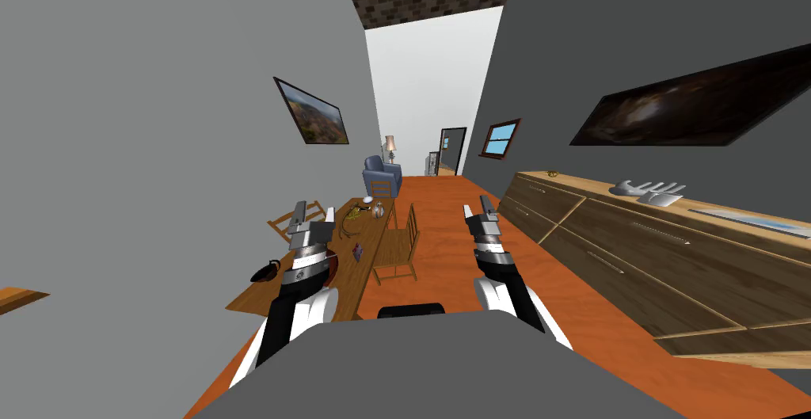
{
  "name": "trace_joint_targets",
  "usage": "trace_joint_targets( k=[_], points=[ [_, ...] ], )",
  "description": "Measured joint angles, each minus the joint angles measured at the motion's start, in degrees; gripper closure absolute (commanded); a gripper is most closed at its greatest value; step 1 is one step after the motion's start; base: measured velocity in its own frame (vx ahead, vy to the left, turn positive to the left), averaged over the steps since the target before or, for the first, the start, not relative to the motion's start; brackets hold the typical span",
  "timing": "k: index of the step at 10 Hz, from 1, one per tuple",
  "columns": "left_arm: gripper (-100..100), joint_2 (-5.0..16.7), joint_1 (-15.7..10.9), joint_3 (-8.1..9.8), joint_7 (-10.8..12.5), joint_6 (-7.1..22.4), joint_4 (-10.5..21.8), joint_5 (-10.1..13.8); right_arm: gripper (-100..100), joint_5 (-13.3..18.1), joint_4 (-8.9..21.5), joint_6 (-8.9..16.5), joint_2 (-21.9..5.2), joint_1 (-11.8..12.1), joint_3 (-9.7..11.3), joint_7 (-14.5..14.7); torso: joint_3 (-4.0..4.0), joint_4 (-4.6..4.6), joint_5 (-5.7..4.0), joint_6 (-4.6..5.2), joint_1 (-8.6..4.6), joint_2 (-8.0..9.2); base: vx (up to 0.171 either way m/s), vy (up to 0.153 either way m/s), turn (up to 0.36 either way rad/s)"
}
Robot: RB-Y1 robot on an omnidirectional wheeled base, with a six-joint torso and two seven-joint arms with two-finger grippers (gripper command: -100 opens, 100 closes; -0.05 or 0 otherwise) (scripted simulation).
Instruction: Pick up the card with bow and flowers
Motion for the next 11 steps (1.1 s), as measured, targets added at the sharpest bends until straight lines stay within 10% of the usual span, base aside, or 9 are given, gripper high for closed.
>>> trace_joint_targets(
  k=[11],
  points=[
    [-100, 7.6, -7.2, 6.35, 7.4, 14.3, 7.5, 5.9, 0, 0.0, 0.0, 0.0, 0.0, 0.0, 0.0, 0.0, 0.06, 0.02, 0.0, 0.01, 0.01, 0.1, -0.032, -0.004, -0.084]
  ],
)
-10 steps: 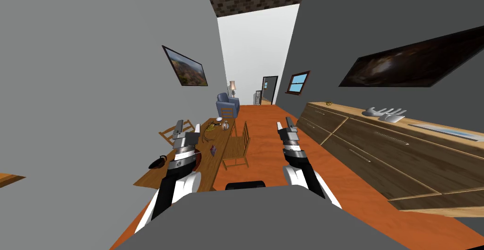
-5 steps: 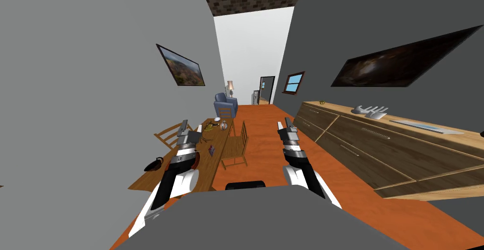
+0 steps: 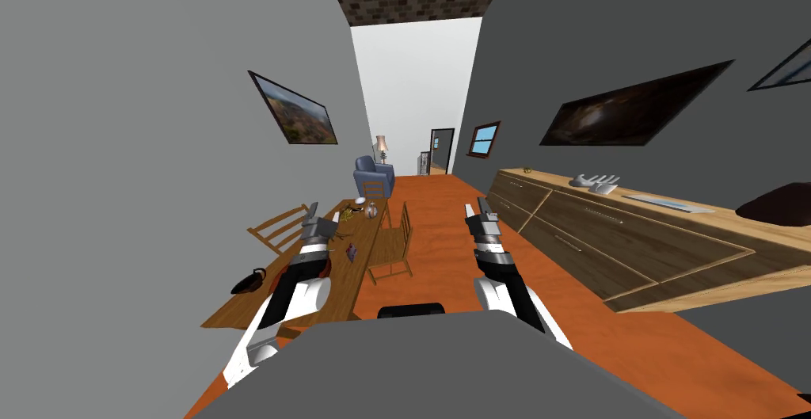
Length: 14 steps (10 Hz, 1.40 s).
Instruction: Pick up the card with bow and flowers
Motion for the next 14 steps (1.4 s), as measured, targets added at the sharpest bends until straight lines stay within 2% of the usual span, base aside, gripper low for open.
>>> trace_joint_targets(
  k=[2, 5, 7, 10, 13, 14],
  points=[
    [-100, 0.8, -1.2, 1.7, 1.9, 3.2, 1.5, 1.5, 0, 0.0, 0.0, 0.0, 0.0, 0.0, 0.0, 0.0, 0.01, 0.0, 0.0, -0.02, 0.01, 0.01, -0.029, 0.0, -0.061],
    [-100, 0.5, -2.5, 3.1, 3.6, 7.0, 3.8, 2.7, 0, 0.0, 0.0, 0.0, 0.0, 0.0, 0.0, 0.0, -0.01, 0.0, 0.0, -0.01, -0.01, -0.01, -0.024, -0.002, -0.07],
    [-100, 1.2, -4.5, 4.77, 5.1, 9.6, 6.3, 3.9, 0, 0.0, 0.0, 0.0, 0.0, 0.0, 0.0, 0.0, -0.01, 0.0, 0.0, -0.01, 0.01, -0.02, -0.027, -0.001, -0.074],
    [-100, 1.2, -5.9, 6.62, 6.9, 14.1, 7.8, 5.2, 0, 0.0, 0.0, 0.0, 0.0, 0.0, 0.0, 0.0, -0.01, 0.0, 0.0, -0.03, 0.03, -0.02, -0.027, 0.004, -0.088],
    [-100, 1.8, -7.8, 8.87, 9.2, 17.5, 12.2, 7.1, 0, 0.0, 0.0, 0.0, 0.0, 0.0, 0.0, 0.0, -0.01, -0.01, 0.01, -0.02, 0.03, -0.03, -0.023, 0.003, -0.083],
    [-100, 1.7, -8.3, 9.49, 9.8, 19.0, 12.5, 7.4, 0, 0.0, 0.0, 0.0, 0.0, 0.0, 0.0, 0.0, -0.01, 0.0, 0.0, -0.04, 0.03, -0.03, -0.025, 0.001, -0.079]
  ],
)
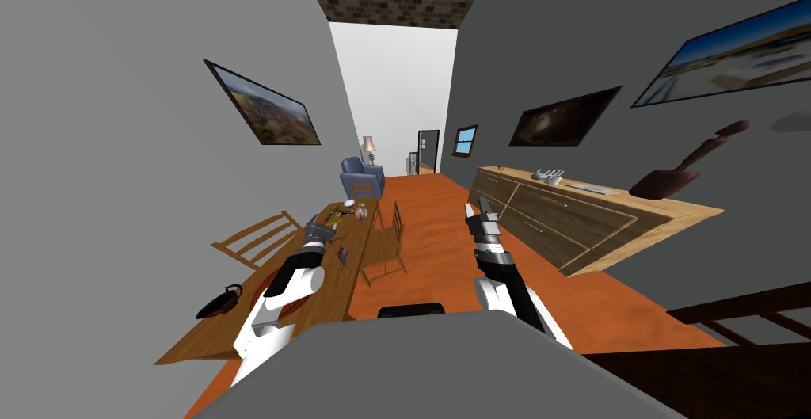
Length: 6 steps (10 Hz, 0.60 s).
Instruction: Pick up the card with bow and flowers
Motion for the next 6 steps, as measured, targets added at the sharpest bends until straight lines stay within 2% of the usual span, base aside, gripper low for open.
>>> trace_joint_targets(
  k=[2, 6],
  points=[
    [-100, -0.1, -1.2, 1.68, 1.3, 3.5, 1.2, 0.9, 0, 0.0, 0.0, 0.0, 0.0, 0.0, 0.0, 0.0, 0.0, 0.0, 0.0, 0.0, -0.01, 0.01, -0.026, 0.005, -0.098],
    [-100, -0.3, -4.2, 4.78, 3.7, 9.7, 5.9, 2.3, 0, 0.0, 0.0, 0.0, 0.0, 0.0, 0.0, 0.0, -0.01, -0.01, 0.01, -0.01, 0.02, -0.02, -0.021, 0.008, -0.088]
  ],
)
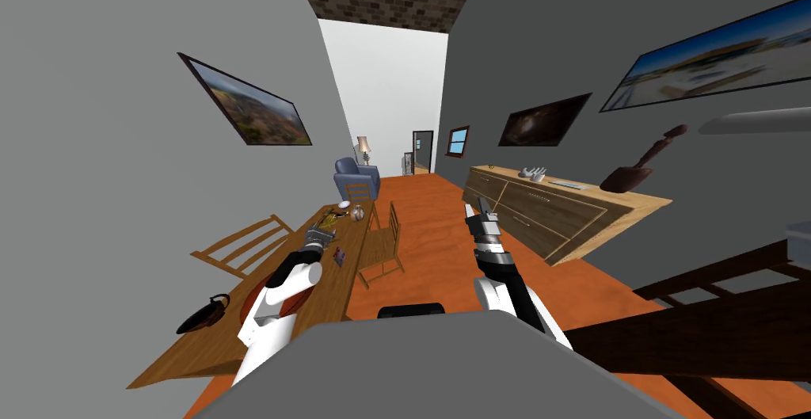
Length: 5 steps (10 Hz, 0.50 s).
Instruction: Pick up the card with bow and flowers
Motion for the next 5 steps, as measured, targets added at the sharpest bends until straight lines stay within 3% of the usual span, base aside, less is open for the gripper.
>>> trace_joint_targets(
  k=[3, 5],
  points=[
    [-100, 0.9, -2.3, 2.59, 2.0, 3.6, 5.1, 1.8, 0, 0.0, 0.0, 0.0, 0.0, 0.0, 0.0, 0.0, 0.0, 0.0, 0.01, 0.02, 0.02, 0.01, -0.021, 0.011, -0.079],
    [-100, 0.6, -2.7, 4.06, 3.1, 6.4, 6.6, 2.5, 0, 0.0, 0.0, 0.0, 0.0, 0.0, 0.0, 0.0, 0.01, 0.0, 0.01, 0.01, 0.02, 0.02, -0.023, 0.013, -0.081]
  ],
)
